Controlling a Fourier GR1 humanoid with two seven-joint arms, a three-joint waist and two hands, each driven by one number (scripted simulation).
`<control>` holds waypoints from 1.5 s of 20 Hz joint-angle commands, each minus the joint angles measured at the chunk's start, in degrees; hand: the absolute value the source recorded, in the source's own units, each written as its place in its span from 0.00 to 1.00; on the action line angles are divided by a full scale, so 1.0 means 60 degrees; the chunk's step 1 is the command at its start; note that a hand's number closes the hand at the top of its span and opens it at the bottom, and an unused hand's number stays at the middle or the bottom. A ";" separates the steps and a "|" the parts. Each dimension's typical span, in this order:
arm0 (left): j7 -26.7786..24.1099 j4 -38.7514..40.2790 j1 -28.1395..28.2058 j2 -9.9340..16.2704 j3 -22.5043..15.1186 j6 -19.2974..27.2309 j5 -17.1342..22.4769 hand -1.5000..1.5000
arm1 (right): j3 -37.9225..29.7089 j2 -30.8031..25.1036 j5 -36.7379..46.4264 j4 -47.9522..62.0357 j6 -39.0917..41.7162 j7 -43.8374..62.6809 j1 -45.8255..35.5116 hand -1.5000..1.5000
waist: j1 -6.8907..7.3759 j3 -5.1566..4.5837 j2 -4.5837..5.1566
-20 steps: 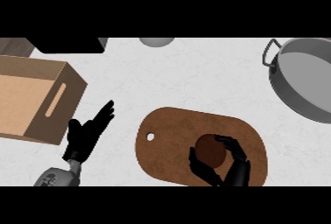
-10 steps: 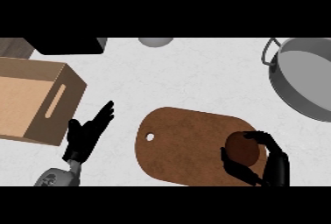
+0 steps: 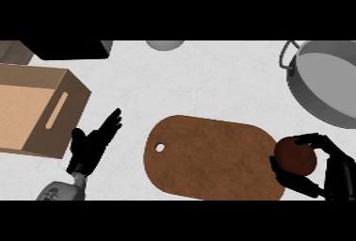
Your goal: Pick the cupcake from the cutting board and place it in the pot
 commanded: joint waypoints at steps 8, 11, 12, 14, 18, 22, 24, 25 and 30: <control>-0.0109 0.0002 0.0125 0.0063 -0.0021 0.0005 -0.0115 0.50 | -0.1893 -0.2410 -0.2366 0.0145 0.2471 -0.2081 -0.0290 1.00 | 0.0011 -0.0053 0.0061; -0.0028 -0.0029 0.0004 0.0185 0.0133 -0.0071 -0.0011 0.50 | -0.2658 -0.2733 -0.3340 0.0668 0.3568 -0.2809 -0.0453 1.00 | 0.0059 -0.0054 0.0089; -0.0070 0.0009 0.0073 0.0031 -0.0015 -0.0026 -0.0080 0.50 | -0.2994 -0.2963 -0.3751 0.0822 0.4114 -0.2950 -0.0605 1.00 | 0.0067 -0.0077 0.0095; -0.0121 0.0031 -0.0054 0.0089 0.0077 -0.0060 -0.0066 0.50 | -0.3385 -0.3146 -0.4333 0.1359 0.5132 -0.3641 -0.0640 1.00 | 0.0087 -0.0084 0.0131; 0.0114 -0.0290 -0.0166 0.0094 -0.0010 -0.0153 -0.0025 0.50 | -0.4160 -0.3628 -0.5269 0.3434 0.7453 -0.5038 -0.0725 1.00 | 0.0381 -0.0100 0.0161; -0.0199 0.0032 -0.0186 -0.0018 -0.0185 -0.0404 -0.0116 0.50 | -0.4357 -0.3799 -0.5121 0.5776 0.9518 -0.6328 -0.1336 1.00 | 0.0817 -0.0150 0.0266; 0.0059 0.0147 -0.0640 0.0071 -0.0148 -0.0436 -0.0208 0.50 | -0.4376 -0.3748 -0.4808 0.6763 1.0214 -0.6716 -0.1974 1.00 | 0.0987 -0.0152 0.0307; 0.0046 0.0008 -0.0442 0.0143 -0.0195 -0.0576 -0.0170 0.50 | -0.4289 -0.3676 -0.4603 0.7261 1.0647 -0.6784 -0.2276 1.00 | 0.1028 -0.0163 0.0259; 0.0122 0.0397 -0.1019 -0.0248 -0.0333 -0.0515 -0.0304 0.50 | -0.2965 -0.3070 -0.1738 0.8369 0.9230 -0.6288 -0.3440 1.00 | 0.1337 -0.0184 0.0357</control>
